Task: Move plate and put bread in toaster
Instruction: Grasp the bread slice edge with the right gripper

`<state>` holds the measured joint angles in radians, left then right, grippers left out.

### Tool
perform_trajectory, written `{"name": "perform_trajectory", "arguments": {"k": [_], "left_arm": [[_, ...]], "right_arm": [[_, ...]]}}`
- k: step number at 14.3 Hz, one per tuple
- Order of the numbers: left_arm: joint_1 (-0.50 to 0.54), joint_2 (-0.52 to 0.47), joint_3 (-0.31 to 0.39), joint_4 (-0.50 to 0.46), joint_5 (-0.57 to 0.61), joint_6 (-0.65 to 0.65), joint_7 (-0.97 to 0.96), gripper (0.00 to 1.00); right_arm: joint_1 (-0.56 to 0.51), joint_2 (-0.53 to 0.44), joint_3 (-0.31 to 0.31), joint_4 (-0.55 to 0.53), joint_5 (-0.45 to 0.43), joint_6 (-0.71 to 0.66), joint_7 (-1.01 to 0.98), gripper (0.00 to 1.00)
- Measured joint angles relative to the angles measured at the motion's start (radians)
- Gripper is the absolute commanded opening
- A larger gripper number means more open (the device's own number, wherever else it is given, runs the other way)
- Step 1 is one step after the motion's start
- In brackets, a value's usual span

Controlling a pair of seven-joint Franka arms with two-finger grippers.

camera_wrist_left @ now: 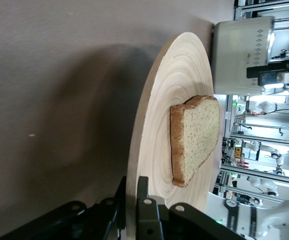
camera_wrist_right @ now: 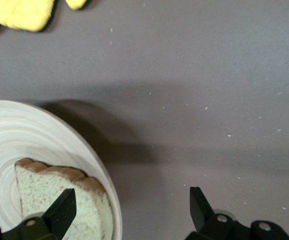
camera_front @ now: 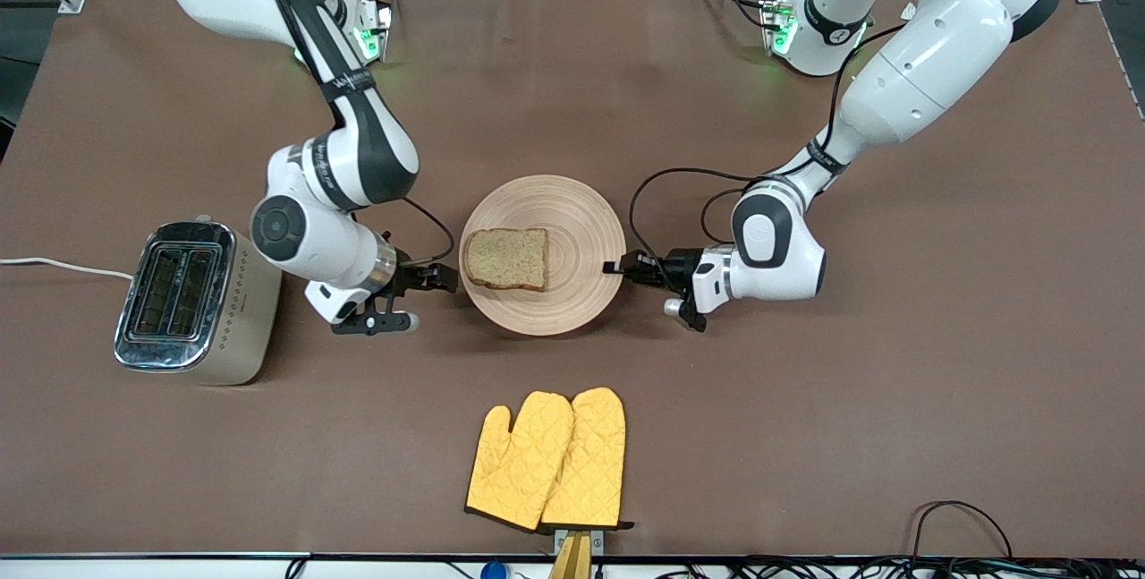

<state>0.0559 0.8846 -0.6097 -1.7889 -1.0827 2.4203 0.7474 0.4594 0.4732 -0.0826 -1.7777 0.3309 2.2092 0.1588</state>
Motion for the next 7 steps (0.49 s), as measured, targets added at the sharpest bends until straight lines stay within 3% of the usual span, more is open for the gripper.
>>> {"name": "perform_trajectory", "arguments": {"k": [5, 7], "left_arm": [[-0.018, 0.047, -0.001, 0.008, -0.049, 0.021, 0.031, 0.05], [-0.028, 0.052, -0.001, 0.011, -0.063, 0.021, 0.031, 0.17]], "right_arm": [[0.043, 0.012, 0.0, -0.042, 0.001, -0.001, 0.043, 0.93], [0.088, 0.012, 0.0, -0.065, 0.001, 0.029, 0.123, 0.93]]}}
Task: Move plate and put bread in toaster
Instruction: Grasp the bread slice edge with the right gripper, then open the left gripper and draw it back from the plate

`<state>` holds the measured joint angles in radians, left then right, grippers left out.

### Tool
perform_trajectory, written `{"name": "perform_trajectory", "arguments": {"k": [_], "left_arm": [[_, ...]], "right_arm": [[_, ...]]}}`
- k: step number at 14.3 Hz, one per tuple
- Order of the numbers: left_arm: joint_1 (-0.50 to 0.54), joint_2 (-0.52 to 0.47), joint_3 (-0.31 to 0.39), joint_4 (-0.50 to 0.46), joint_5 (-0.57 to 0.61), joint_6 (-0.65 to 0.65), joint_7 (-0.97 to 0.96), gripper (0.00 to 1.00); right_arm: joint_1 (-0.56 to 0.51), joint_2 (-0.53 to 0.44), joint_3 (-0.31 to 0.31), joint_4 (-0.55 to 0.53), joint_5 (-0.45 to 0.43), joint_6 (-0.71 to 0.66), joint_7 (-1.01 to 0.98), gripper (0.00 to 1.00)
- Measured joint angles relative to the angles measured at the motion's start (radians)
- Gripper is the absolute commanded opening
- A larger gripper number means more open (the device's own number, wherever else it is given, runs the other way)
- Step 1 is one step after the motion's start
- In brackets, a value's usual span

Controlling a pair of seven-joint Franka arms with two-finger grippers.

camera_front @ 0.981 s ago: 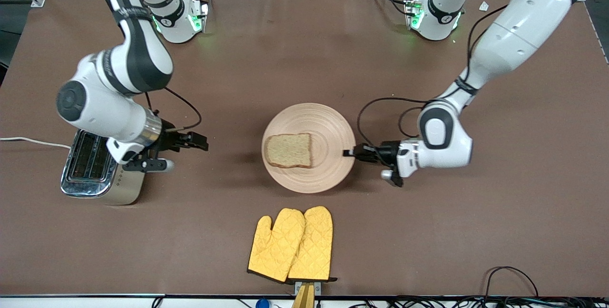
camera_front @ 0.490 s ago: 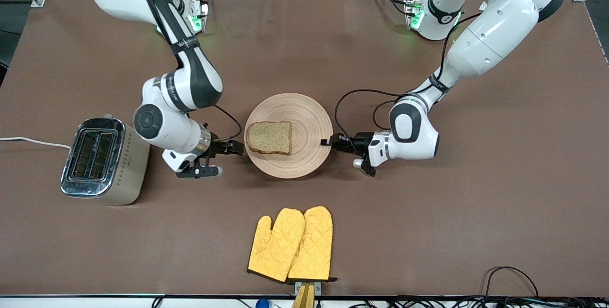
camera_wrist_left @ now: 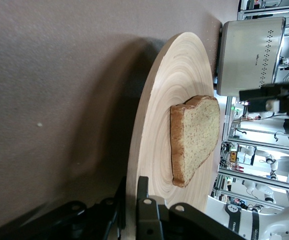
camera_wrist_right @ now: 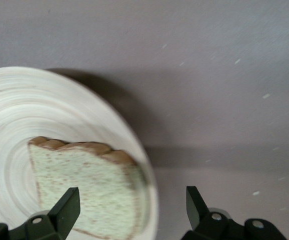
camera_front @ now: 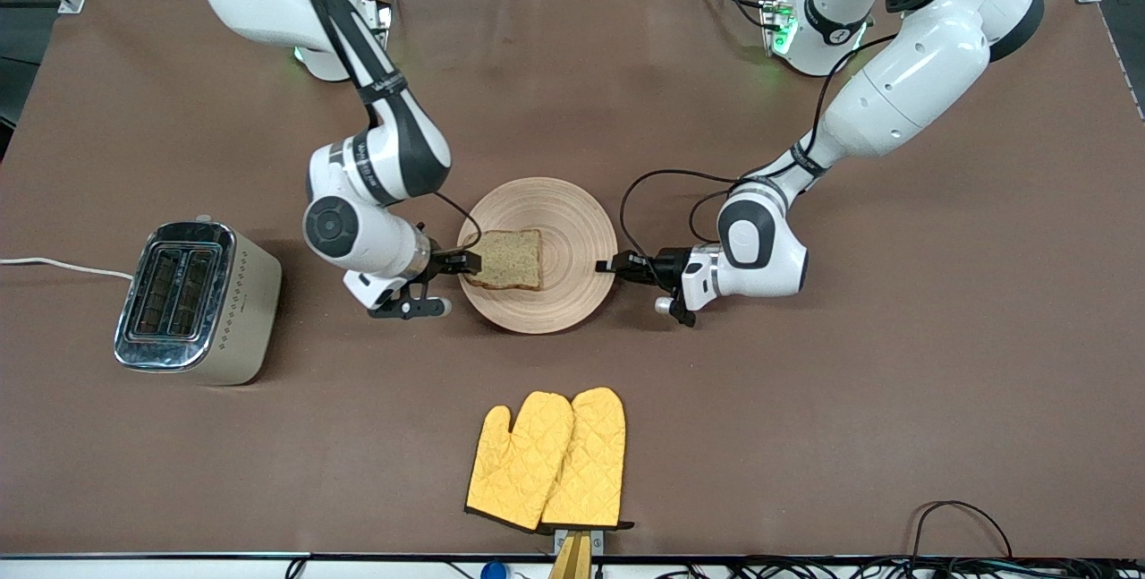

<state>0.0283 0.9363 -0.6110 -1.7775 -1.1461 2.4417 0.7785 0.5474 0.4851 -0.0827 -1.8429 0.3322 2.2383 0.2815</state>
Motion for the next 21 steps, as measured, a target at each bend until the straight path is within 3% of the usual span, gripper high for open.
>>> {"name": "perform_trajectory", "arguments": {"k": [2, 7, 13, 16, 19, 21], "left_arm": [[-0.002, 0.001, 0.0, 0.002, -0.005, 0.001, -0.001, 1.0], [0.0, 0.001, 0.0, 0.044, -0.074, 0.021, -0.049, 1.0], [0.005, -0.069, 0.001, 0.175, -0.066, 0.074, -0.353, 1.0], [0.06, -0.107, 0.023, 0.192, 0.027, 0.098, -0.411, 1.0], [0.183, -0.135, 0.028, 0.189, 0.109, 0.094, -0.413, 1.0], [0.275, -0.173, 0.03, 0.189, 0.223, 0.054, -0.43, 1.0]], "right_arm": [[0.052, 0.0, 0.0, -0.019, 0.0, 0.023, 0.082, 0.91], [0.07, 0.0, -0.016, -0.042, 0.0, 0.029, 0.108, 0.88], [0.073, 0.005, -0.018, -0.091, 0.0, 0.099, 0.108, 0.65], [0.074, 0.008, -0.018, -0.092, -0.001, 0.101, 0.108, 0.62], [0.074, 0.008, -0.019, -0.091, -0.001, 0.101, 0.108, 0.57], [0.074, 0.008, -0.019, -0.091, -0.001, 0.102, 0.108, 0.53]]}}
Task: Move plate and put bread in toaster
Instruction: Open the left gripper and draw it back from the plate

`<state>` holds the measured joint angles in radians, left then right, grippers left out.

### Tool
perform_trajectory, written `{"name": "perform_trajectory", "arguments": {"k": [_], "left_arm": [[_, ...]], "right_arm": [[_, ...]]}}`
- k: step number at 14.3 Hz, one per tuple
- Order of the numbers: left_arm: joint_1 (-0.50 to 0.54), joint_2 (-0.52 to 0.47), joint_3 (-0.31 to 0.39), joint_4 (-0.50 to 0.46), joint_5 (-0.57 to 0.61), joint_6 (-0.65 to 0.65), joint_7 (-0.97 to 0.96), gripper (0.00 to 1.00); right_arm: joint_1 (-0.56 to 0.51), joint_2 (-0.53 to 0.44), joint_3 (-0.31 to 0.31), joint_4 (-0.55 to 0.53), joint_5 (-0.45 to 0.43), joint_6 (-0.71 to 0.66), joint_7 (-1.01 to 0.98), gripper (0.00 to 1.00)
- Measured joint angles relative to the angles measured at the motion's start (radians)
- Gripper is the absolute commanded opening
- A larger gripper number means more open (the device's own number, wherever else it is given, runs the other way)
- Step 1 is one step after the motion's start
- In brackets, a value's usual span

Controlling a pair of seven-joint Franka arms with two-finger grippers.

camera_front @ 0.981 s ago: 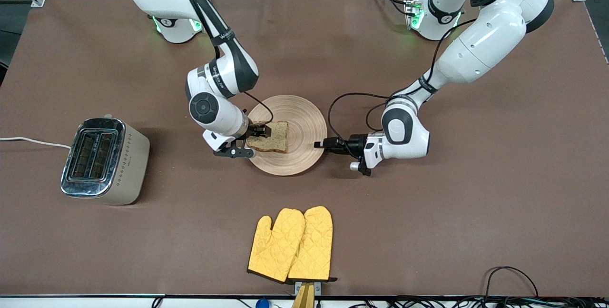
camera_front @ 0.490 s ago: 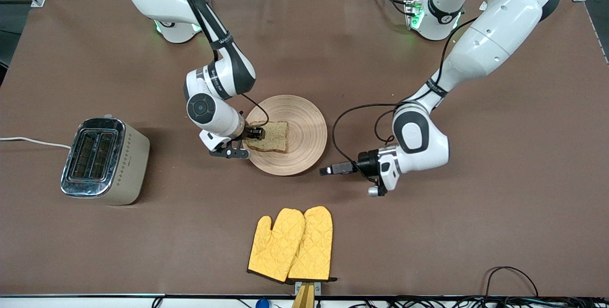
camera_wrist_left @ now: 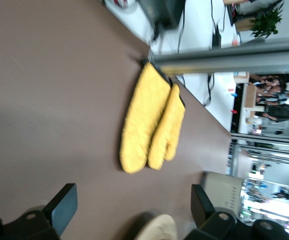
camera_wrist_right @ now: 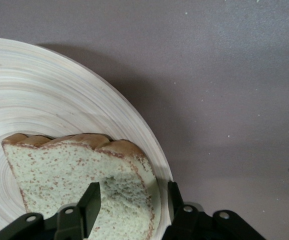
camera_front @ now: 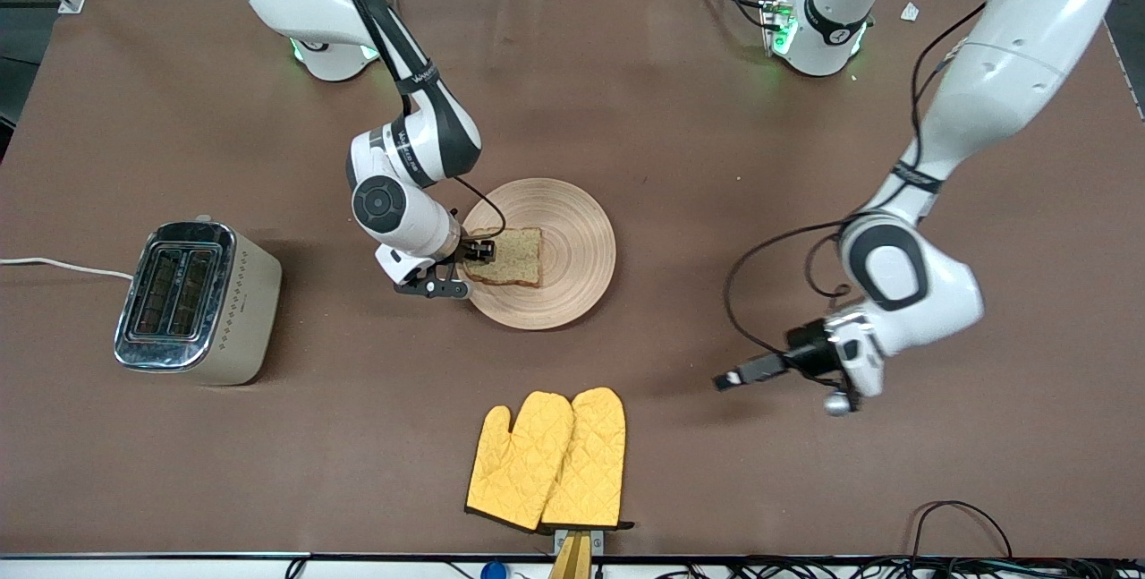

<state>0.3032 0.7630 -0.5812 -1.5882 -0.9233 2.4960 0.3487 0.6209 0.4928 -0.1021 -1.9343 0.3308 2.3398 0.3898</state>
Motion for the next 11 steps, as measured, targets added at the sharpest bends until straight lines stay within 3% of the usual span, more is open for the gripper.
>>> {"name": "perform_trajectory", "arguments": {"k": [3, 6, 8, 11], "left_arm": [[0.166, -0.072, 0.0, 0.028, 0.269, -0.208, -0.118, 1.0], [0.292, -0.133, -0.005, 0.121, 0.523, -0.459, -0.234, 1.0], [0.31, -0.176, -0.005, 0.184, 0.607, -0.571, -0.28, 1.0], [0.288, -0.268, -0.011, 0.206, 0.724, -0.659, -0.377, 1.0]], "right_arm": [[0.0, 0.0, 0.0, 0.0, 0.0, 0.001, 0.0, 0.47], [0.0, 0.0, -0.001, 0.0, -0.001, 0.001, 0.0, 0.42], [0.0, 0.0, -0.001, 0.0, -0.002, 0.001, -0.001, 0.4], [0.001, 0.0, -0.001, -0.001, -0.005, 0.002, -0.002, 0.4]]}}
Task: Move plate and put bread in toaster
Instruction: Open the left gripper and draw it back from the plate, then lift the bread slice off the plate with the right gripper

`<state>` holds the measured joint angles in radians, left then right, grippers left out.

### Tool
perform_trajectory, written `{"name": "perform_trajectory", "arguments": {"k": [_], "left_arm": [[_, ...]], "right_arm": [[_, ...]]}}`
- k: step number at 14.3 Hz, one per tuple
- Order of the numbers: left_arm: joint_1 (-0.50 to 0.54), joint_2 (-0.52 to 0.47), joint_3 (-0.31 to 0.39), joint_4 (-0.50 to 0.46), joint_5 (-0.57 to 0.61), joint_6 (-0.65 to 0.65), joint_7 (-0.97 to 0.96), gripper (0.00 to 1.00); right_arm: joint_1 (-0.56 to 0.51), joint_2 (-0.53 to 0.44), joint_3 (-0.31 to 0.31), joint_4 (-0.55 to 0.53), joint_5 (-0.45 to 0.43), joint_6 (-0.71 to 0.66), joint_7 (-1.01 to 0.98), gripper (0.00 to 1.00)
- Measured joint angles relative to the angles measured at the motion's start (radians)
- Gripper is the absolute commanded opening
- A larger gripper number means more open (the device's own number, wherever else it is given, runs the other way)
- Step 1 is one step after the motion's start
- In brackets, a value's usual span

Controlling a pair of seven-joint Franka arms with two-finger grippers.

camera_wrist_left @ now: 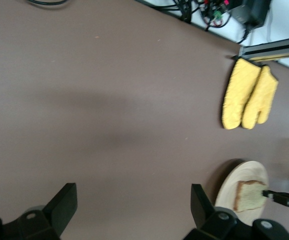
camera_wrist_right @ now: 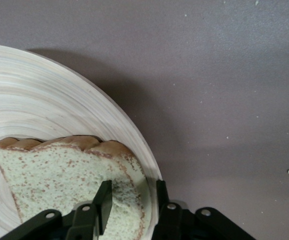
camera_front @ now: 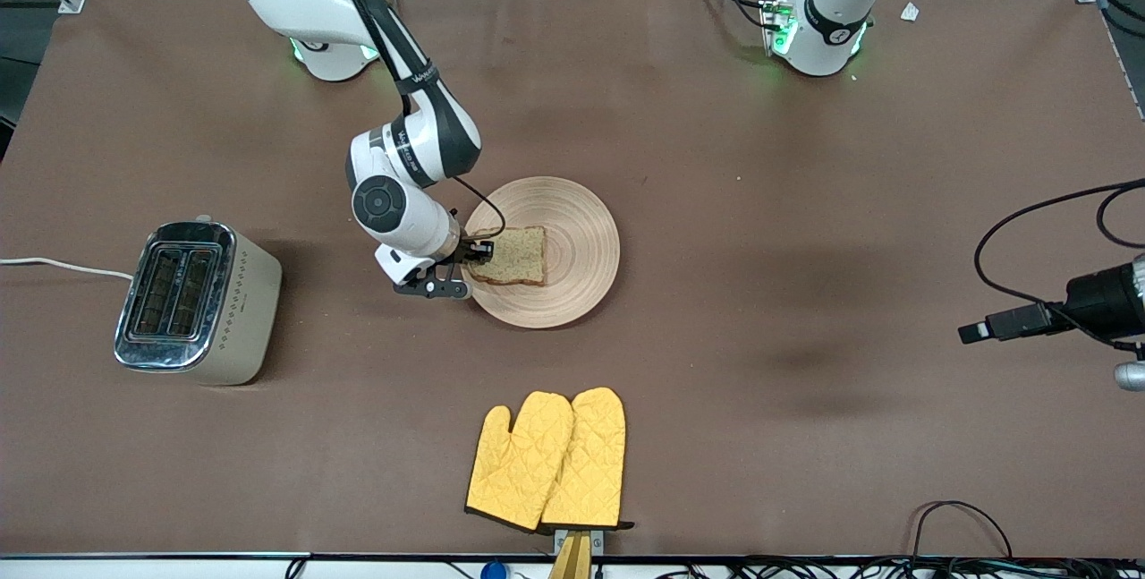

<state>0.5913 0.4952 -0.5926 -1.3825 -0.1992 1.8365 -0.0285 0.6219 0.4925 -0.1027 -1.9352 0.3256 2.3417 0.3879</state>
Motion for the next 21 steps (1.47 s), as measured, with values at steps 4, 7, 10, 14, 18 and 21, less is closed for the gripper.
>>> {"name": "perform_trajectory", "arguments": {"k": [4, 7, 10, 14, 18, 21], "left_arm": [[-0.027, -0.117, -0.019, 0.001, 0.051, -0.107, -0.094, 1.0], [-0.136, -0.212, 0.037, 0.0, 0.111, -0.183, -0.142, 1.0], [-0.364, -0.319, 0.248, -0.015, 0.158, -0.269, -0.154, 1.0], [-0.555, -0.426, 0.484, -0.041, 0.161, -0.37, -0.109, 1.0], [-0.58, -0.528, 0.5, -0.137, 0.161, -0.379, -0.091, 1.0], [-0.588, -0.588, 0.491, -0.201, 0.175, -0.379, -0.09, 1.0]], "right_arm": [[0.011, 0.0, 0.0, -0.001, -0.002, 0.002, -0.001, 0.4], [0.018, 0.0, 0.001, -0.001, -0.027, 0.003, -0.001, 0.4], [0.02, 0.0, 0.001, 0.0, -0.033, 0.003, -0.001, 0.4], [0.02, 0.0, 0.001, 0.0, -0.034, 0.003, -0.001, 0.4], [0.02, 0.0, 0.001, 0.001, -0.034, 0.003, -0.001, 0.4], [0.02, -0.002, 0.001, 0.002, -0.034, 0.003, 0.0, 0.4]]}}
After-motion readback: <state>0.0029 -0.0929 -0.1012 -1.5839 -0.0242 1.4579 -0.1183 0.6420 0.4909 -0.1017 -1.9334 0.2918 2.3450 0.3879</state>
